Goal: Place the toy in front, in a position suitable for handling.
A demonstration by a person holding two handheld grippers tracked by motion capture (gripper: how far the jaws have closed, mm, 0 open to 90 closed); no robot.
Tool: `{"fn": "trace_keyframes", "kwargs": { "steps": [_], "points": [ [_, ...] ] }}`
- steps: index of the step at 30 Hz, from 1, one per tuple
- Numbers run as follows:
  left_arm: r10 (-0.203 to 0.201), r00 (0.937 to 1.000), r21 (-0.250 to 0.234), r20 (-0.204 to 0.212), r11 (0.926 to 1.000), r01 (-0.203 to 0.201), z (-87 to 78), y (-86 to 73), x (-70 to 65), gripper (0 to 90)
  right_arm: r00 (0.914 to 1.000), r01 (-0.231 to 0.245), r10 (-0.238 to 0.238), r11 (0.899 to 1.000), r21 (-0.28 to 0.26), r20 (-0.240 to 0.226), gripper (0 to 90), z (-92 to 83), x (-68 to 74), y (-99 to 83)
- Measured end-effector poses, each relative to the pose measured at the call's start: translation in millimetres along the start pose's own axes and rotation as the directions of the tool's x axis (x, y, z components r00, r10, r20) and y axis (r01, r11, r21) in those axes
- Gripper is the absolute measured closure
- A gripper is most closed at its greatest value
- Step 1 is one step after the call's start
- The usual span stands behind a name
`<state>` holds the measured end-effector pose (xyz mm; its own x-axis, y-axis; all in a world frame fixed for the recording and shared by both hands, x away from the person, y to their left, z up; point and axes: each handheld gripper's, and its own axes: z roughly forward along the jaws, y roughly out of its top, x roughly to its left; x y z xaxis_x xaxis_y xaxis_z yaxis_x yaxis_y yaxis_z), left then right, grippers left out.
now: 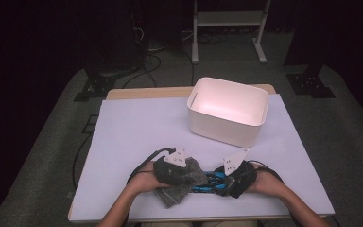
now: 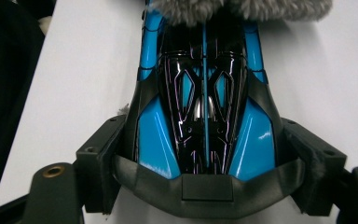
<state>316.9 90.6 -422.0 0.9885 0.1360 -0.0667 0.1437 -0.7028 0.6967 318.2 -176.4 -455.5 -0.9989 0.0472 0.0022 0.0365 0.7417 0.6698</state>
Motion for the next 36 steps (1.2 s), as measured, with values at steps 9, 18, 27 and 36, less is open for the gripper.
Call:
{"fn": "trace_keyframes", "kwargs": {
  "steps": [9, 18, 27, 36],
  "points": [
    [-0.016, 0.9986, 0.008, -0.051, 0.9998, 0.016, -12.1, -19.8, -3.7, 75.4, 0.9997, -0.021, 0.021, 1.000, 0.012, 0.010, 22.9, 5.6, 0.9, 7.7],
    [0.000, 0.9985, 0.017, -0.055, 0.9999, 0.001, -15.1, -13.6, -4.9, 75.1, 0.9993, -0.029, 0.029, 1.000, -0.002, 0.022, 23.0, 6.4, 3.1, 6.2],
    [-0.011, 0.9973, 0.023, -0.073, 0.9997, 0.012, -13.0, -2.5, -8.2, 39.9, 0.9979, -0.052, 0.052, 0.999, 0.001, 0.039, 21.7, 5.4, 5.6, 6.2],
    [0.008, 0.9984, 0.040, -0.056, 0.9992, -0.006, -8.9, -6.3, -7.4, 69.6, 0.9990, -0.032, 0.032, 0.999, -0.007, 0.031, 22.9, 5.3, 4.1, 4.9]
  ]
}}
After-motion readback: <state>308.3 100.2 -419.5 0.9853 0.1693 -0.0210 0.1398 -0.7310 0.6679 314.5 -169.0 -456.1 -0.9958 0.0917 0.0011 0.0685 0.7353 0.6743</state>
